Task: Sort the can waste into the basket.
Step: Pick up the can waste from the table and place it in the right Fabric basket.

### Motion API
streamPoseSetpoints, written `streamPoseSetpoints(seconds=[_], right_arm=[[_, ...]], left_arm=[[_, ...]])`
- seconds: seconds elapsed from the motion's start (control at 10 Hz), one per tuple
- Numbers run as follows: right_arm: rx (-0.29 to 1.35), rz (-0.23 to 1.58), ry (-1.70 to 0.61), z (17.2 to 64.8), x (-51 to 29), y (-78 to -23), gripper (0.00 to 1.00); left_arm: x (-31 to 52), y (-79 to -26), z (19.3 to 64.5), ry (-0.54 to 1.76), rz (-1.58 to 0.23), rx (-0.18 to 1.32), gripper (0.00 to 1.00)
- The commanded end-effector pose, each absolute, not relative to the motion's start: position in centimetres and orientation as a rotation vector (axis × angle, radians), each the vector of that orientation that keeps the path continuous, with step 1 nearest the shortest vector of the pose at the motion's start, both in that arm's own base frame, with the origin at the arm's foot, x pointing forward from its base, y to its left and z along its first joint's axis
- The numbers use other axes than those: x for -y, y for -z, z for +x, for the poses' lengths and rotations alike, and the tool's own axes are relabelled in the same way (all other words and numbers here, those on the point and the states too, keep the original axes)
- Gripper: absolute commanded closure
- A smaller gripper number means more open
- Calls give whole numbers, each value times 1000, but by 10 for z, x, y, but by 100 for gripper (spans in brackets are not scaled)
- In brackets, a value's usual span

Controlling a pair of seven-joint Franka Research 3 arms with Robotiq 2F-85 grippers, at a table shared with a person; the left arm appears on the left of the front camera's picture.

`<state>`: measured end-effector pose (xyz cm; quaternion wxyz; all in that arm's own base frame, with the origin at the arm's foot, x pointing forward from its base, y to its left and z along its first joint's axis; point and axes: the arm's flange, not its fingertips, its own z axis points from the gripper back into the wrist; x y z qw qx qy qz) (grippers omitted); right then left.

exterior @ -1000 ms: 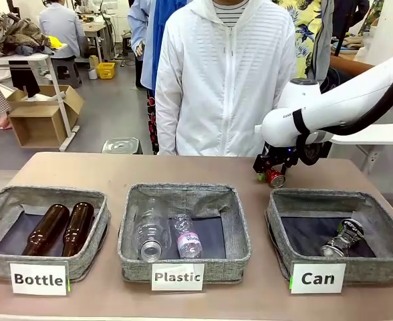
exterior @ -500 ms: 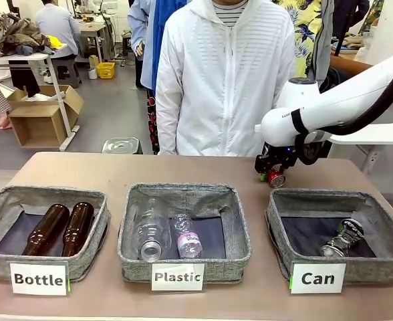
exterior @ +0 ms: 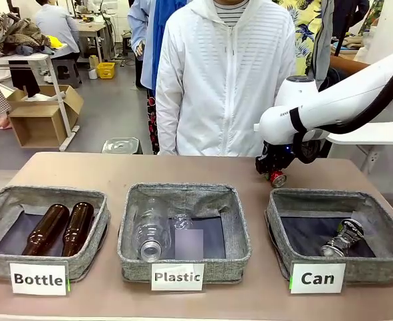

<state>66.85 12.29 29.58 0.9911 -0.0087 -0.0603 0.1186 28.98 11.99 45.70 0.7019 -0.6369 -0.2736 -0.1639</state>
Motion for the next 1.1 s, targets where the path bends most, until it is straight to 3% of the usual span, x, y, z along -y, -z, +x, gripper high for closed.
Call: streamPoseSetpoints(seconds=[0.0, 0.3, 0.5, 0.7, 1.0], right_arm=[[111, -61, -209, 674, -126, -293, 100], [138, -51, -253, 667, -124, -313, 100], [103, -19, -402, 639, -114, -364, 100], [63, 84, -731, 578, -99, -424, 100], [-10, 207, -1242, 483, -83, -445, 100]], left_arm=[[-123, -460, 286, 371, -1420, 592, 0], [-123, -460, 286, 371, -1420, 592, 0], [-123, -460, 286, 371, -1420, 592, 0], [-123, -460, 286, 371, -1420, 592, 0], [-123, -460, 286, 371, -1420, 592, 0]])
